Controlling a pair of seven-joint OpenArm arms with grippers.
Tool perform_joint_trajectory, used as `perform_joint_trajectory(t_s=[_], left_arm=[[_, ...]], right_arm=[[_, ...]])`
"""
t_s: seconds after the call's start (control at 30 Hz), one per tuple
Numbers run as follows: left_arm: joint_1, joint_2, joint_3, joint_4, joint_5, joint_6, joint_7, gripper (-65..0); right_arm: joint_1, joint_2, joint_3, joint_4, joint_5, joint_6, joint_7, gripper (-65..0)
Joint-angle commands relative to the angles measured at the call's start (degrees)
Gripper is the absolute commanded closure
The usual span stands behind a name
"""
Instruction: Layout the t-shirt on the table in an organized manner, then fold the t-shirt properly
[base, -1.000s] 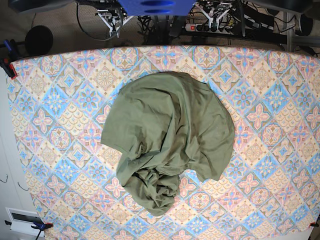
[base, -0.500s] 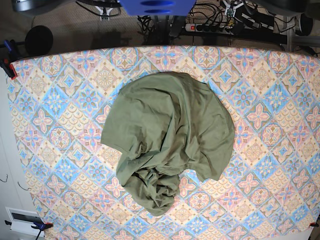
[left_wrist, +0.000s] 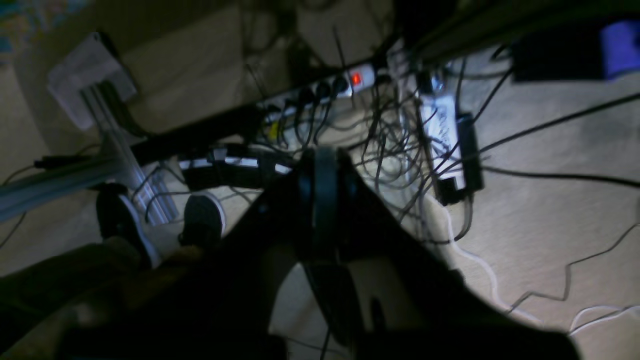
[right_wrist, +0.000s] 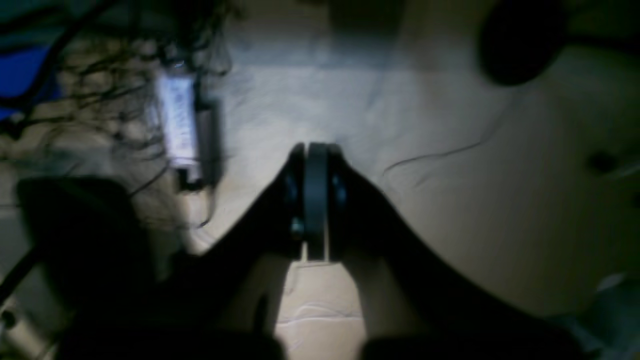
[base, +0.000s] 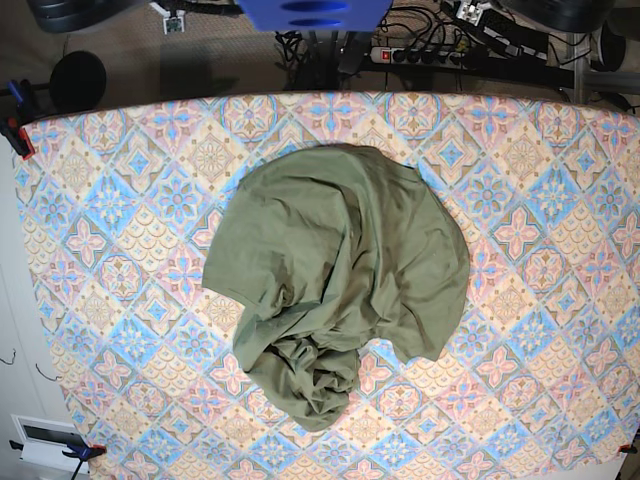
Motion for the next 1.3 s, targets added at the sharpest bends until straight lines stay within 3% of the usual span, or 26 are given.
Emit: perform_joint_trajectory(t_s=[0.0, 0.13, 0.37, 0.57, 0.7, 0.8, 0.97, 1.13, 1.27], left_arm=[[2.13, -1.38, -0.14, 3.18, -1.25, 0.12, -0.64, 0.0], [6.88, -4.54, -0.14, 12.93, -4.76, 0.30, -0.64, 0.0], [12.24, -7.97, -0.22, 27.53, -6.26, 0.38, -0.64, 0.0], [14.97, -7.88, -6.64, 38.25, -6.26, 0.38, -0.56, -0.1], [13.21, -7.79, -9.10, 41.33, -6.35, 0.38, 0.85, -0.2], [8.90, -7.79, -10.07, 42.21, -8.46, 0.38, 5.42, -0.2], [-1.56, -7.79, -14.47, 42.65, -20.15, 0.38, 16.94, -1.2], [-15.89, -7.79, -15.87, 42.38, -29.73, 0.21, 33.29, -11.5], [-27.67, -6.30, -15.78, 40.54, -34.83, 0.21, 43.75, -19.3]], right_arm=[[-2.12, -0.14, 1.51, 2.67, 0.10, -0.16, 0.53, 0.0], [-6.69, -0.49, 6.79, 10.93, 0.01, -0.16, 0.44, 0.0], [-11.26, -0.32, 7.67, 26.84, 0.01, -0.16, 0.18, 0.0], [-12.14, -0.32, 7.31, 41.35, 0.01, -0.16, -7.91, 0.0], [-11.70, -0.14, 3.97, 42.32, 0.01, -0.16, -11.16, 0.0], [-9.33, -0.14, 0.19, 42.84, -0.08, -0.16, -11.42, 0.0], [-4.23, -0.14, -7.72, 42.84, -0.08, -0.16, -11.60, 0.0], [1.40, -0.14, -14.40, 42.75, -0.08, -0.16, -11.78, -0.9], [6.05, -0.14, -18.71, 42.67, -0.08, -0.16, -16.79, -7.9]])
